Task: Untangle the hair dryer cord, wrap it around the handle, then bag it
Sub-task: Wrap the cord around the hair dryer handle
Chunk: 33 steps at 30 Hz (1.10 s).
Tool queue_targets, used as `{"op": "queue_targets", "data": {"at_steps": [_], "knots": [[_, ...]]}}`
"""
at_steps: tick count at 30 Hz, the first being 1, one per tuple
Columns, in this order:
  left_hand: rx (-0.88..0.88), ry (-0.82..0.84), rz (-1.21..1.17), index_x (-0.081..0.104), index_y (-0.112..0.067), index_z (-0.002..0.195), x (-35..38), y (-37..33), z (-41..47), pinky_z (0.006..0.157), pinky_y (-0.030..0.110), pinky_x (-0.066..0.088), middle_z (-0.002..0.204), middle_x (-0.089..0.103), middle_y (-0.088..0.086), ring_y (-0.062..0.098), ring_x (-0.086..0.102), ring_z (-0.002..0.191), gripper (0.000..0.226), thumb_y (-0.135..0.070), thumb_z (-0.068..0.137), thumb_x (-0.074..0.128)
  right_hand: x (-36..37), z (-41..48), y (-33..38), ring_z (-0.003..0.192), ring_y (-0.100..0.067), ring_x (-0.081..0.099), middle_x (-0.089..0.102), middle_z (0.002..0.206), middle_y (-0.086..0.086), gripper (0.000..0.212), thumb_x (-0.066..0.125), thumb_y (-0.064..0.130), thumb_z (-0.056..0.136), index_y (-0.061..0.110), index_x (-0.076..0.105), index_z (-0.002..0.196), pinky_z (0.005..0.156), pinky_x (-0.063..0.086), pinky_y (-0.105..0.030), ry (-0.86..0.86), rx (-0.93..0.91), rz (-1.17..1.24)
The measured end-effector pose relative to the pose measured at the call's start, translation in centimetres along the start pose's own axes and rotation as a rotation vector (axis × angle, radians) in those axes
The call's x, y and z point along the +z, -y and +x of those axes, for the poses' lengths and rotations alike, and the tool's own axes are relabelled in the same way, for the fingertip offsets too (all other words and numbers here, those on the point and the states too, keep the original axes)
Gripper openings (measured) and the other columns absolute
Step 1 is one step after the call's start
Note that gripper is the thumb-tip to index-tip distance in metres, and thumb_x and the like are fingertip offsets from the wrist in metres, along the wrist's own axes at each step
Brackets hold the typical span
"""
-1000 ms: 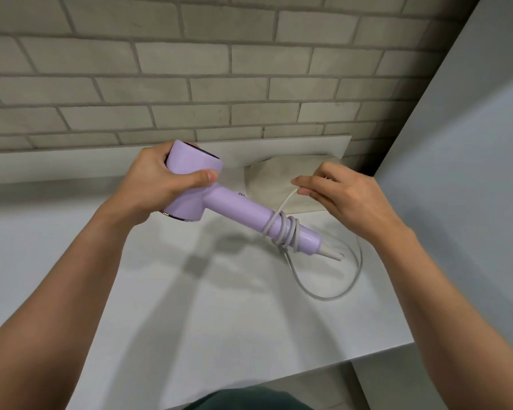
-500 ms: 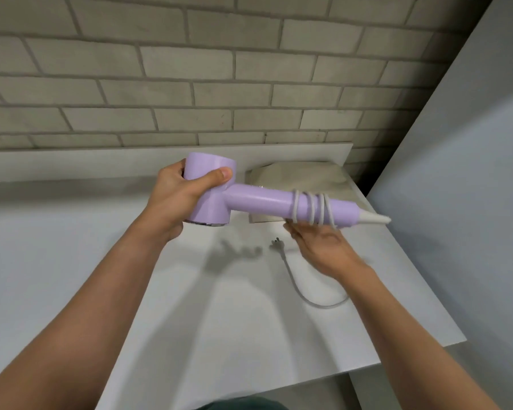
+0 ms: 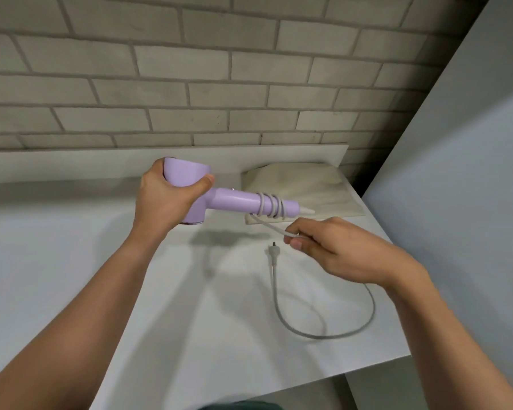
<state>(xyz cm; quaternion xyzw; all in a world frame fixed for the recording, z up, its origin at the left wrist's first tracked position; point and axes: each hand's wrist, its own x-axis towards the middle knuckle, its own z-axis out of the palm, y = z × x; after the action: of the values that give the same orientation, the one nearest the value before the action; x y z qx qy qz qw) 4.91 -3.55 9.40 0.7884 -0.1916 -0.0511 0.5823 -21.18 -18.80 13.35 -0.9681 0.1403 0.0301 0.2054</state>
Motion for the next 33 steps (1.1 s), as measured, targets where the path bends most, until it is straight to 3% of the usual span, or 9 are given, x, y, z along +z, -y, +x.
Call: {"op": "queue_targets", "data": {"at_steps": [3,6,9,12,15,22,30,32,33], "knots": [[0.066,0.011,0.062,0.06,-0.024,0.112,0.4,-0.2,-0.6,0.079,0.032,0.054,0.107,0.068,-0.01,0.016,0.065,0.101,0.056,-0.049,0.07,0.087,-0.7,0.4,0.4,0.07,-0.012,0.052,0.057,0.072,0.027,0.015,0.045,0.038,0.108,0.027,0.055,0.109,0.063,0.039,-0.03,-0.045,0.005,-0.086],[0.112,0.049,0.147,0.058,-0.027,0.115,0.5,-0.3,-0.9,0.083,0.037,0.056,0.108,0.067,-0.01,0.019,0.063,0.104,0.06,-0.052,0.068,0.085,-1.1,0.8,0.7,0.079,-0.021,0.058,0.062,0.083,0.016,0.016,0.045,0.04,0.107,0.031,0.058,0.11,0.067,0.048,-0.041,-0.191,-0.049,-0.257],[0.155,0.123,0.173,0.059,-0.029,0.116,0.0,-0.5,-1.1,0.077,0.033,0.055,0.105,0.067,-0.012,0.016,0.063,0.101,0.058,-0.049,0.068,0.087,-1.8,1.3,-0.1,0.086,-0.025,0.066,0.068,0.098,0.009,0.02,0.05,0.038,0.105,0.031,0.067,0.113,0.063,0.053,-0.041,-0.434,-0.092,-0.356],[0.183,0.237,0.149,0.062,-0.031,0.113,-0.7,-0.8,-1.3,0.067,0.027,0.053,0.102,0.068,-0.014,0.012,0.065,0.096,0.054,-0.042,0.068,0.09,-2.2,2.0,-1.6,0.083,-0.025,0.067,0.067,0.096,0.006,0.028,0.051,0.041,0.105,0.028,0.072,0.118,0.055,0.054,-0.04,-0.605,-0.149,-0.398],[0.172,0.339,0.077,0.067,-0.032,0.11,-1.4,-1.0,-1.4,0.069,0.03,0.058,0.1,0.072,-0.014,0.009,0.068,0.093,0.053,-0.041,0.065,0.093,-2.4,2.4,-2.8,0.085,-0.021,0.066,0.066,0.095,0.005,0.03,0.053,0.042,0.105,0.027,0.074,0.12,0.056,0.053,-0.037,-0.69,-0.165,-0.332],[0.157,0.543,-0.137,0.073,-0.027,0.109,-2.8,-2.3,-1.6,0.069,0.033,0.06,0.098,0.076,-0.006,0.015,0.073,0.087,0.058,-0.048,0.057,0.087,-1.1,3.5,-4.3,0.077,-0.01,0.056,0.061,0.094,0.012,0.032,0.057,0.045,0.103,0.028,0.074,0.125,0.063,0.054,-0.043,-0.639,-0.139,-0.157],[0.047,0.562,-0.345,0.073,-0.018,0.108,-2.4,-2.7,-1.8,0.062,0.033,0.059,0.092,0.076,-0.001,0.02,0.073,0.08,0.062,-0.043,0.053,0.087,1.9,4.1,-4.0,0.082,-0.016,0.063,0.056,0.09,0.008,0.04,0.05,0.046,0.103,0.031,0.066,0.136,0.072,0.056,-0.044,-0.504,-0.119,-0.086],[0.025,0.52,-0.367,0.072,-0.017,0.109,-2.1,-2.9,-1.9,0.061,0.033,0.059,0.093,0.076,-0.001,0.02,0.073,0.08,0.064,-0.044,0.054,0.087,2.5,3.7,-3.8,0.098,-0.024,0.067,0.063,0.1,-0.011,0.032,0.054,0.028,0.103,0.025,0.072,0.129,0.084,0.054,-0.033,-0.364,-0.084,-0.187],[0.015,0.491,-0.373,0.072,-0.016,0.109,-1.9,-2.9,-1.8,0.061,0.034,0.059,0.094,0.076,-0.001,0.02,0.073,0.08,0.063,-0.044,0.054,0.088,2.7,4.0,-3.1,0.108,-0.028,0.064,0.063,0.108,-0.022,0.029,0.052,0.015,0.105,0.025,0.078,0.113,0.084,0.047,-0.018,-0.336,-0.062,-0.264]]}}
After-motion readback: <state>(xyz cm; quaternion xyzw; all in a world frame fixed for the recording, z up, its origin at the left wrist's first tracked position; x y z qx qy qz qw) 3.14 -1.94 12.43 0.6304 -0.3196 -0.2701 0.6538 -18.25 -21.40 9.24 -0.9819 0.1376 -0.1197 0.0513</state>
